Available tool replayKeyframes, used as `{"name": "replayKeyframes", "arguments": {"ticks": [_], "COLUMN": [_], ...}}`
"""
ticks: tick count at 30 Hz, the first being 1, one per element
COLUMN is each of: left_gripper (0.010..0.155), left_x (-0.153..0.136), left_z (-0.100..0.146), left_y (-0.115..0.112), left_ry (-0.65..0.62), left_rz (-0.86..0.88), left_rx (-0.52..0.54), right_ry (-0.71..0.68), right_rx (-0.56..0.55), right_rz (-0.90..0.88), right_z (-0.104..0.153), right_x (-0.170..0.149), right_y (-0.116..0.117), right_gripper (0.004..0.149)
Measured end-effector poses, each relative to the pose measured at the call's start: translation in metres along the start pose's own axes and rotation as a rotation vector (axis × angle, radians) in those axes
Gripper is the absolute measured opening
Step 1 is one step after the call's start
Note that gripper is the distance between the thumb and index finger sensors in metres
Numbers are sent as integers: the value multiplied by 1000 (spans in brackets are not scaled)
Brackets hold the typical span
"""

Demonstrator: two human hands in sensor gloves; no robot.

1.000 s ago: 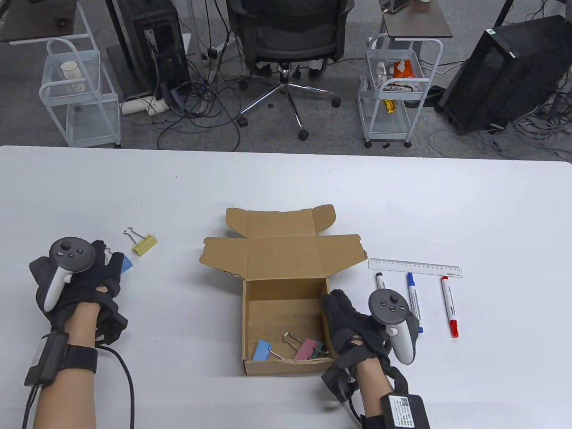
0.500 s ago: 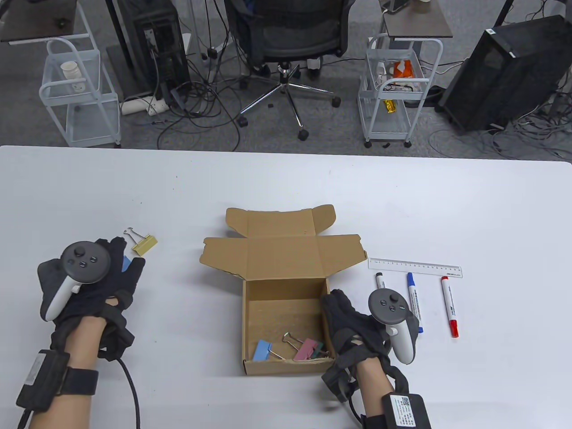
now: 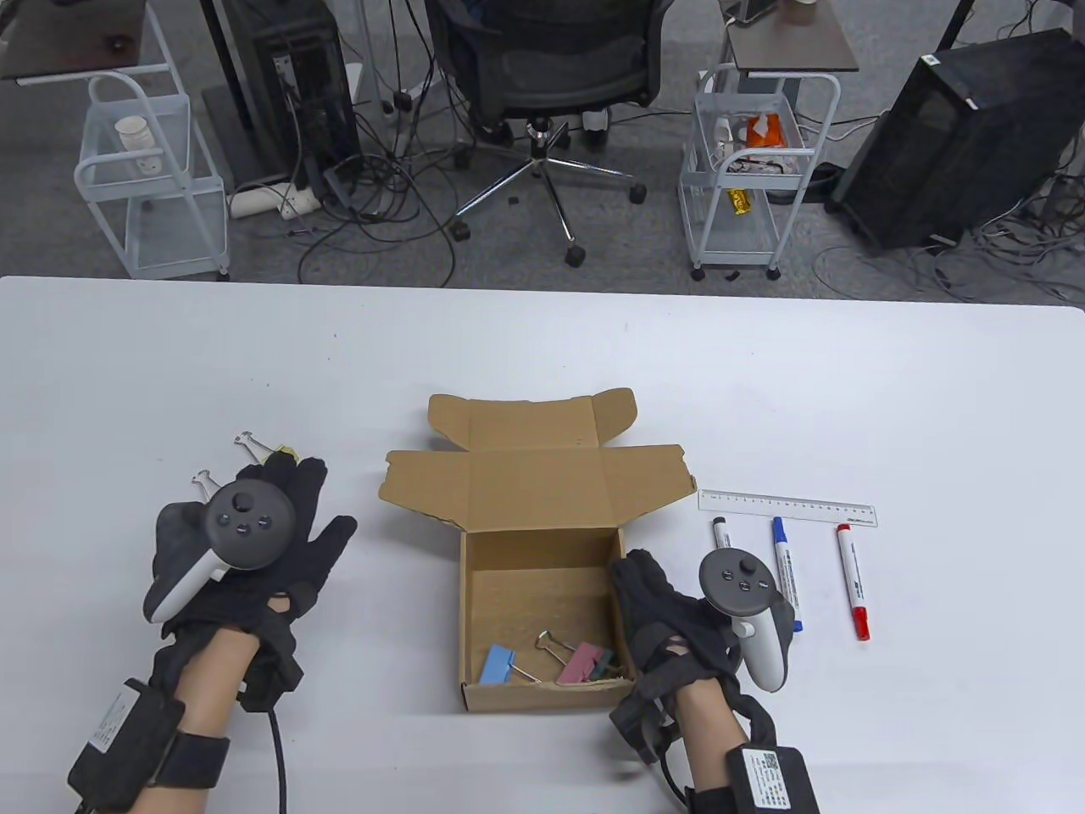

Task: Open four flaps of mailer box and unpack office supplies

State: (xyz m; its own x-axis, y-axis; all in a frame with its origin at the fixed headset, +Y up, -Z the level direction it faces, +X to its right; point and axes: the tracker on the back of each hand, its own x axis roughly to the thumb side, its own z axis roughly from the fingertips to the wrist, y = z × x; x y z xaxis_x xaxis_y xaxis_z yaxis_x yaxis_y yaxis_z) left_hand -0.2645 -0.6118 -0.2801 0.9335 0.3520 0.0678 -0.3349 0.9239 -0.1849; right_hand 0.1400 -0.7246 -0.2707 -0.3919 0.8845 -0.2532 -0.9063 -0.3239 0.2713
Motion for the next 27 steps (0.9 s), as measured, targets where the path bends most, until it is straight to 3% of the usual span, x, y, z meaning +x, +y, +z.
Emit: {"name": "replayKeyframes", "arguments": {"ticks": [18,27], "left_gripper": [77,77], "left_x": [105,150], "left_z": [16,13], "left_y": [-31,-58], "left_ry": [-251,-343], "left_rz": [-130,-187], "left_rx": [-71,-176], "right_ry": [-1,-1], "right_rx": [7,7], "right_rz": [-5,-7], "right_z": [0,0], "right_x": [0,0], "right_y": [0,0], "right_gripper": [77,77]}}
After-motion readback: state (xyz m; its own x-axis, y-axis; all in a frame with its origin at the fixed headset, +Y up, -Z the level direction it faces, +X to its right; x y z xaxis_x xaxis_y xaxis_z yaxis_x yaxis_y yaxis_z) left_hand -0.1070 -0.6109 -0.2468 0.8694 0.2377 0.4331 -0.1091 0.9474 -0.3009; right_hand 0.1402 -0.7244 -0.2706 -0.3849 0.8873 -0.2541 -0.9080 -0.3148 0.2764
